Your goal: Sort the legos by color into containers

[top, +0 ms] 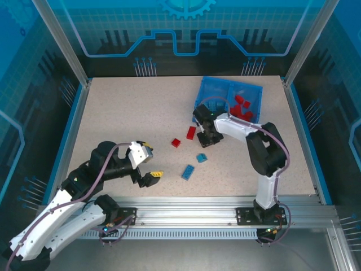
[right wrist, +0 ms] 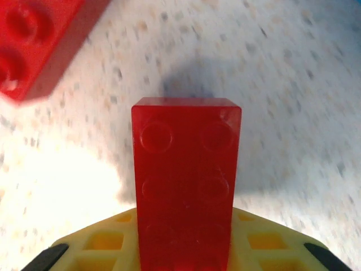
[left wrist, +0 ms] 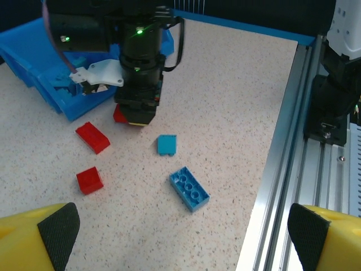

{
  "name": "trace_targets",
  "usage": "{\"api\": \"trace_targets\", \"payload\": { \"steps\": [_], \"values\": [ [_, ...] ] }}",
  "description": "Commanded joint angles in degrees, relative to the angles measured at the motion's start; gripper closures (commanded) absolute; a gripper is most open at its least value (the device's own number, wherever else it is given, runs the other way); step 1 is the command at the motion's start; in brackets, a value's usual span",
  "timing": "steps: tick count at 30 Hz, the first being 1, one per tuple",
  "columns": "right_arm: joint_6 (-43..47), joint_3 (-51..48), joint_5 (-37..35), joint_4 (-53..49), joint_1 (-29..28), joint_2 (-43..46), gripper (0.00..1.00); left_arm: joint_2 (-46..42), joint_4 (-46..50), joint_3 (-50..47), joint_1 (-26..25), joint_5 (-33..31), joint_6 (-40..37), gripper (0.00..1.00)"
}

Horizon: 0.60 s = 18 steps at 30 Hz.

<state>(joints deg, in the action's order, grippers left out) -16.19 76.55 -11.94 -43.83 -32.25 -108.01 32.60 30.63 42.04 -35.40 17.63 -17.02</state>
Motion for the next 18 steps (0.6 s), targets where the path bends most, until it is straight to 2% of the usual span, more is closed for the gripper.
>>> {"api": "trace_targets", "payload": {
  "steps": [1, 6, 10, 14, 18],
  "values": [
    [-4.9, -2.3, -1.9, -0.7, -1.0, 9.9, 0.77, -0.4, -3.9, -0.9, -0.1, 1.1, -2.3, 0.01],
    [-6.5, -2.6, -6.7, 0.6, 0.9, 20.6, 0.75, -0.2, -8.1, -1.5, -0.1, 3.9, -4.1, 0.01],
    [-7.1, -0.7, -8.0, 3.8, 8.3, 23.6, 0.74, 0.5, -8.9, -1.6, -0.1, 5.8, -5.7, 0.01],
    [-9.1, 4.4, -6.2, 4.0, 18.5, 17.9, 0.75, 0.9, -8.1, -1.3, 0.0, 6.0, -5.8, 0.01],
    [-8.0, 16.8, -3.3, -0.5, 25.0, 4.3, 0.75, 1.0, -5.1, -0.3, 0.0, 5.3, -6.1, 0.01]
  ]
}}
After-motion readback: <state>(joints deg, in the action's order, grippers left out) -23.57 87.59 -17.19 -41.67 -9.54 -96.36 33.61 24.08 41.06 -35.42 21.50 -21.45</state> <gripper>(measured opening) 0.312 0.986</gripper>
